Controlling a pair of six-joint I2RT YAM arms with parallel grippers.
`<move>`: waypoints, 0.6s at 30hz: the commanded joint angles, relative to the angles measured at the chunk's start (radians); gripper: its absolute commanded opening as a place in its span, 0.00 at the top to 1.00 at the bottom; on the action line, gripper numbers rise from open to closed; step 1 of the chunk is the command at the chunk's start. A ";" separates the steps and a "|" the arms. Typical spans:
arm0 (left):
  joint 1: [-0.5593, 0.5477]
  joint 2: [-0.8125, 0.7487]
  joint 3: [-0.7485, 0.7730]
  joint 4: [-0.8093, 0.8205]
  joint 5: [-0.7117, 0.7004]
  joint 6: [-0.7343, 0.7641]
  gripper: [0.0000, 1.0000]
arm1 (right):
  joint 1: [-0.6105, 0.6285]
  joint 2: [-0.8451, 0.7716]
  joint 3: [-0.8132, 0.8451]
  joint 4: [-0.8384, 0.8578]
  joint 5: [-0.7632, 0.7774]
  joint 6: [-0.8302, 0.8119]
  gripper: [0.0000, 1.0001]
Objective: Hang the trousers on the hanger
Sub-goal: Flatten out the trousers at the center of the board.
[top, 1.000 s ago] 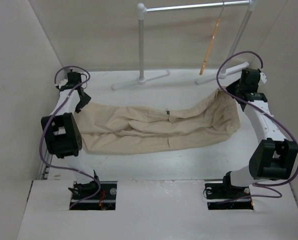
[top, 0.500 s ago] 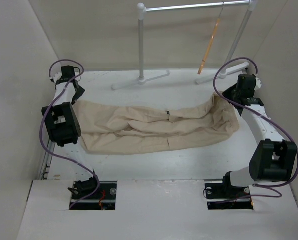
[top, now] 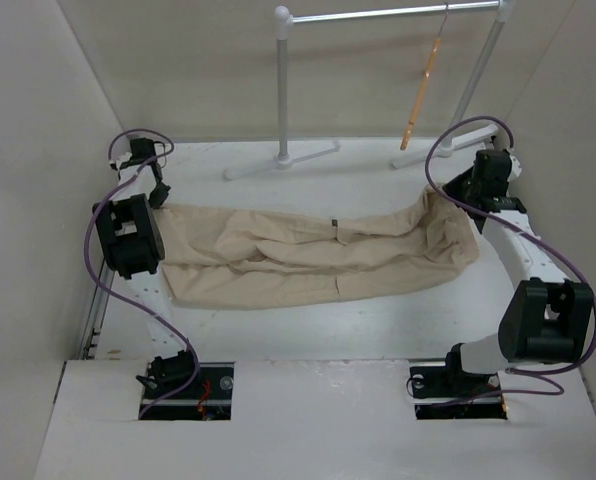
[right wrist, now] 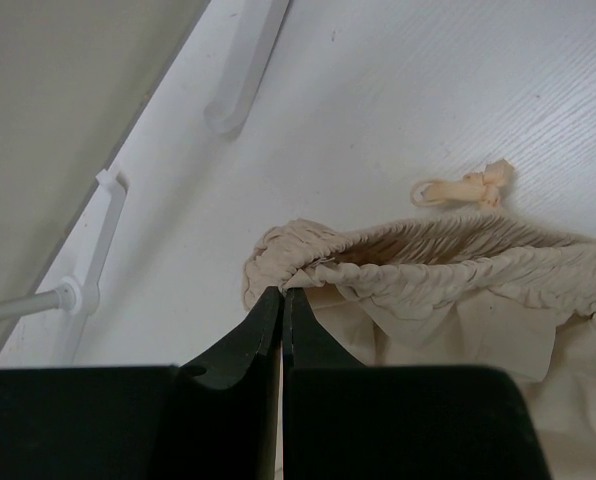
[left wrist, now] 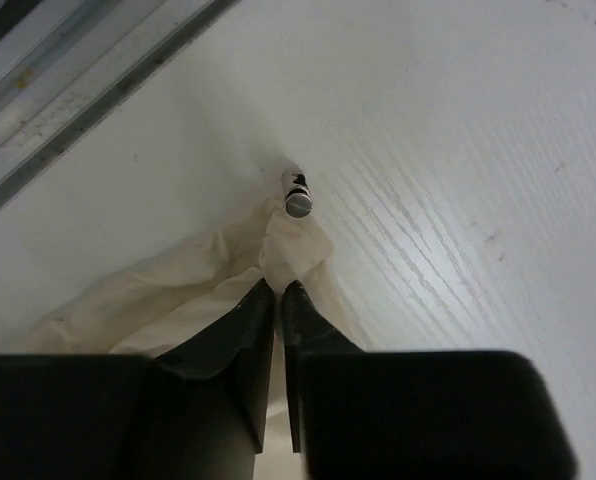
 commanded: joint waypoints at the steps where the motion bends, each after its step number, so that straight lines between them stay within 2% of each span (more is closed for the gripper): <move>1: 0.019 -0.043 0.026 -0.020 -0.078 0.004 0.96 | -0.018 0.010 -0.006 0.066 -0.008 -0.011 0.99; 7: 0.044 -0.267 -0.069 0.027 -0.217 -0.001 0.98 | -0.101 0.016 0.066 0.064 0.001 -0.013 0.99; 11: 0.052 -0.365 -0.068 0.055 -0.257 -0.004 0.99 | -0.149 0.062 0.145 0.061 0.004 -0.010 0.99; 15: 0.049 -0.315 0.030 0.049 -0.246 -0.007 0.98 | -0.152 0.174 0.234 0.064 0.004 -0.014 0.99; 18: 0.026 -0.180 0.178 0.029 -0.252 -0.007 0.98 | -0.149 0.275 0.313 0.046 0.006 -0.013 0.99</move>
